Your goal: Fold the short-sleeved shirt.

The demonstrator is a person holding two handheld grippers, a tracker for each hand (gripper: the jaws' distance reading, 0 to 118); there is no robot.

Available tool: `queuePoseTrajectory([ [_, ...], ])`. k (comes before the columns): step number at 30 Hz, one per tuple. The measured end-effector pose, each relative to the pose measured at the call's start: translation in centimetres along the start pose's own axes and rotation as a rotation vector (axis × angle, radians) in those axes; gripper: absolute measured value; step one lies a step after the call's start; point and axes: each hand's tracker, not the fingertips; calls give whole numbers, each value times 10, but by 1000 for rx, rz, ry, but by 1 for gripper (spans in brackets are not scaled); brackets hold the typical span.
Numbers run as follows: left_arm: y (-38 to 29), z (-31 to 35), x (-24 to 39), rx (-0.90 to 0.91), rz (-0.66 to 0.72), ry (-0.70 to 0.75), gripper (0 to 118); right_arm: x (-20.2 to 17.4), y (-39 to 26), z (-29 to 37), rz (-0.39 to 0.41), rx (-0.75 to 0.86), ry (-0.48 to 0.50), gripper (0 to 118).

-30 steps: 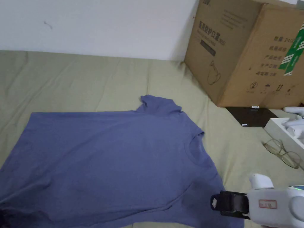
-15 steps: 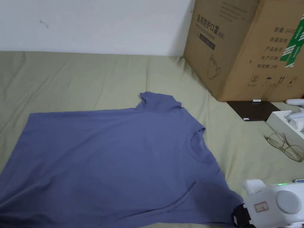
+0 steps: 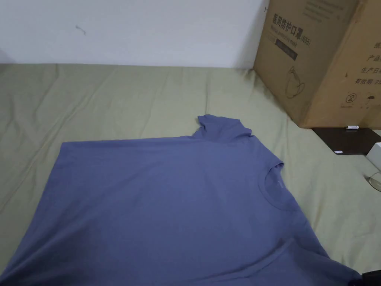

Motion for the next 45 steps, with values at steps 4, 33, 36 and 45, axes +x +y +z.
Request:
queuePoseTrajectory([
  [4,9,-11,-4,-32,-3,-5,3,5,8,7,-89,53,93,3],
  [33,194,-101,-39,276,402,-205,118,-79,244,-71,-44,626,-195,117],
  [36,161,-68,-19,402,256,-202,116,-91,195,-33,-35,686,-70,115],
  [45,36,9,39,763,-51,15,1,-164,36,14,-32,951,157,0],
])
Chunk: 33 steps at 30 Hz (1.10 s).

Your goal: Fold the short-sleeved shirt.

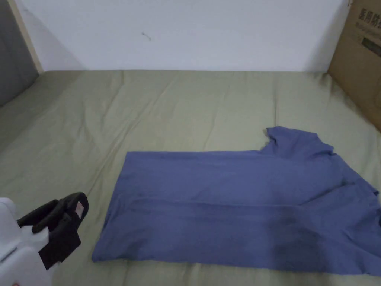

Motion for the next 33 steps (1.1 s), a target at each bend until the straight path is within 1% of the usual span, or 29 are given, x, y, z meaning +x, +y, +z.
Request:
queuePoseTrajectory([
  [1,2,0,2,-8,8,17,1,-2,-3,4,-47,-33,34,0],
  [2,6,-5,1,-53,7,60,1,-4,-6,8,-68,-53,44,0],
  [4,17,-34,-16,-237,4,94,1,-8,-6,3,-35,-83,21,0],
  [5,19,-55,-28,-367,5,79,1,-9,-5,1,-16,-103,19,0],
  [6,14,-79,-43,-513,42,9,1,-10,-5,0,-8,-128,18,0],
  [7,8,-102,-47,-618,76,-8,4,-10,-5,-3,-15,-133,15,0],
  [8,0,-116,-57,-628,112,-5,22,-9,-5,-5,-23,-141,18,0],
  [9,-10,-131,-64,-665,117,27,75,-9,-5,-4,-44,-147,31,0],
  [10,-19,-147,-71,-717,80,87,115,-9,-6,-3,-56,-150,40,0],
  [11,-30,-156,-64,-754,44,117,116,-10,-6,-2,-58,-152,41,0],
  [12,-41,-164,-65,-733,9,145,110,-8,-7,-2,-59,-154,40,0],
  [13,-53,-179,-66,-757,-63,174,111,-8,-9,-2,-60,-158,39,0],
  [14,-66,-190,-67,-800,-102,191,112,-8,-10,-2,-64,-162,35,0],
  [15,-77,-191,-63,-870,-130,217,113,-7,-11,-2,-69,-169,32,0],
  [16,-94,-195,-62,-929,-143,221,118,-5,-12,-2,-71,-177,31,0],
  [17,-98,-193,-57,-821,-165,189,118,-5,-13,-3,-71,-181,29,0],
  [18,-95,-196,-52,-789,-163,215,118,-4,-14,-4,-70,-186,25,0],
  [19,-90,-194,-56,-841,-153,236,118,-2,-15,-5,-68,-192,16,0],
  [20,-87,-192,-51,-849,-172,252,117,3,-14,-5,-68,-194,6,0],
  [22,-76,-180,-38,-813,-226,178,89,13,-12,-7,-73,-196,-7,0],
  [23,-71,-174,-31,-788,-276,154,68,21,-9,-7,-76,-196,-11,0],
  [24,-68,-165,-23,-763,-312,110,44,34,-7,-6,-82,-192,-23,0],
  [26,-67,-157,-14,-745,-361,69,36,60,1,-9,-107,-175,-106,0],
  [27,-67,-155,-17,-731,-367,56,22,75,6,-15,-125,-182,-142,0],
  [28,-64,-153,-18,-737,-301,-21,6,102,7,-23,-138,-228,-164,0],
  [30,-54,-153,-17,-732,-247,-21,6,126,14,-46,-134,-316,-192,0],
  [31,-51,-148,-5,-728,-225,-28,6,136,16,-59,-131,-360,-180,1],
  [32,-47,-146,-4,-712,-220,-26,6,145,15,-71,-128,-392,-153,17],
  [33,-43,-144,-3,-700,-204,-25,6,151,12,-87,-113,-446,-166,72],
])
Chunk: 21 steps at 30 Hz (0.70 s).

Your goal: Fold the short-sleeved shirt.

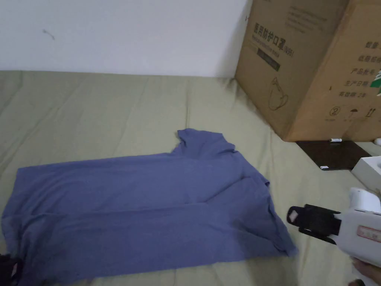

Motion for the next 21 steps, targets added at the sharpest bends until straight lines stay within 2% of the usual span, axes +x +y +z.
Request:
queuePoseTrajectory([
  [1,2,2,-4,6,28,-5,6,1,3,-18,22,-64,-54,111],
  [2,4,3,-9,14,57,-2,6,4,3,-35,47,-124,-60,116],
  [3,4,4,-12,8,90,-8,6,13,-6,-41,72,-134,-82,116],
  [5,3,7,-17,-11,133,3,6,24,-9,-66,72,-201,-143,116],
  [6,2,5,-24,-8,115,53,6,30,-12,-78,80,-230,-156,114],
  [7,1,6,-25,-10,88,75,6,10,2,-91,93,-240,-155,111],
  [8,1,6,-26,-18,80,67,6,9,2,-99,127,-271,-167,102],
  [9,1,3,-26,-30,83,64,6,5,1,-105,191,-280,-200,73],
  [10,-1,-3,-27,-52,93,66,6,0,-2,-109,260,-287,-228,60],
  [11,-1,-6,-27,-72,107,62,6,3,-6,-108,318,-315,-230,59],
  [12,0,-10,-26,-82,113,67,6,-2,-7,-102,350,-299,-204,46],
  [14,1,-14,-25,-90,100,76,6,-4,-2,-95,350,-335,-144,19],
  [15,3,-15,-24,-94,90,80,6,0,2,-94,349,-356,-143,9],
  [16,5,-14,-23,-95,83,83,6,0,4,-90,365,-361,-150,8],
  [17,7,-12,-23,-95,75,81,6,0,6,-87,366,-392,-108,8],
  [18,5,-8,-24,-92,63,81,6,-2,7,-83,383,-392,-133,8],
  [19,7,-3,-25,-86,56,72,6,-8,9,-77,432,-382,-171,7],
  [21,12,11,-28,-83,40,57,6,-16,10,-62,462,-401,-161,7],
])
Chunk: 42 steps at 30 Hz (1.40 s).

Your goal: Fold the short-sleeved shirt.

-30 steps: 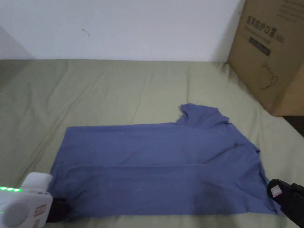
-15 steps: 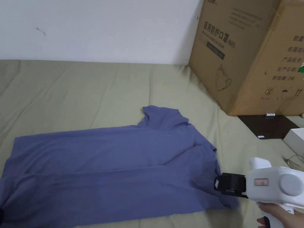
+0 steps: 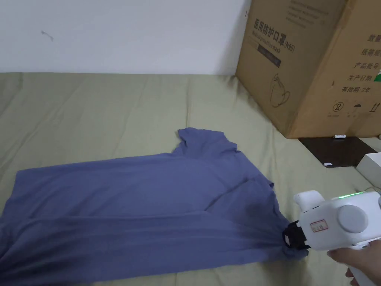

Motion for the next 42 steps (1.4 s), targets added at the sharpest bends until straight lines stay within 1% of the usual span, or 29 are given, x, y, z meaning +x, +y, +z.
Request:
queuePoseTrajectory([
  [5,-15,46,-4,-56,-67,-29,6,-7,-32,44,44,-63,34,7],
  [8,-47,65,-6,-110,-46,-94,6,-4,-69,59,52,-102,52,7],
  [9,-62,66,-8,-123,-26,-119,6,-3,-81,59,34,-116,58,7],
  [12,-98,50,-13,-122,48,-174,6,7,-110,37,-132,-92,62,8],
  [13,-106,44,-14,-101,59,-169,6,7,-114,29,-161,-101,86,8],
  [14,-113,38,-15,-76,86,-164,6,5,-117,22,-172,-101,73,8],
  [15,-115,37,-17,-53,121,-166,18,3,-117,20,-165,-86,55,17],
  [16,-115,38,-18,-42,137,-156,37,0,-117,22,-157,-72,32,36],
  [17,-116,39,-22,-23,138,-132,63,-2,-115,28,-129,-59,-20,64],
  [18,-114,46,-23,-11,127,-134,100,-6,-111,34,-86,-56,-71,101],
  [19,-110,53,-23,9,114,-133,118,-8,-109,43,-54,-33,-89,115],
  [21,-95,81,-18,150,71,-125,113,-18,-102,72,-9,97,-135,117],
  [22,-87,90,-14,176,29,-101,114,-25,-98,86,3,160,-132,117],
  [25,-68,122,8,372,-8,-58,113,-59,-88,127,-39,396,-56,116],
  [26,-65,133,18,457,-4,-50,109,-83,-86,148,-51,501,-14,114],
  [27,-65,142,27,554,-5,-49,85,-99,-91,159,-71,632,29,106],
  [28,-69,152,37,681,-11,-36,48,-113,-97,168,-89,750,65,89],
  [29,-78,161,51,805,-13,-5,5,-128,-104,176,-124,878,94,55],
  [30,-82,165,62,891,-12,52,0,-145,-106,184,-122,961,119,0],
  [31,-87,167,71,948,-16,112,0,-158,-108,188,-131,1026,98,0],
  [32,-88,168,76,1015,-4,125,0,-173,-108,189,-158,1080,59,0],
  [33,-93,169,82,1028,16,66,0,-183,-110,190,-197,1135,53,0],
  [34,-93,170,82,1043,30,37,0,-180,-107,184,-226,1151,103,0],
  [35,-91,170,83,1033,29,48,0,-182,-103,184,-232,1145,196,0],
  [36,-88,172,85,1030,21,53,0,-183,-97,183,-216,1120,229,0],
  [37,-85,174,86,1030,5,69,0,-185,-93,184,-193,1102,226,0],
  [39,-67,175,71,956,5,104,0,-184,-83,182,-134,1064,186,0],
  [40,-49,170,56,874,33,81,0,-183,-84,181,-132,1066,172,0],
  [42,2,142,28,568,81,-37,0,-179,-83,175,-142,1062,166,0],
])
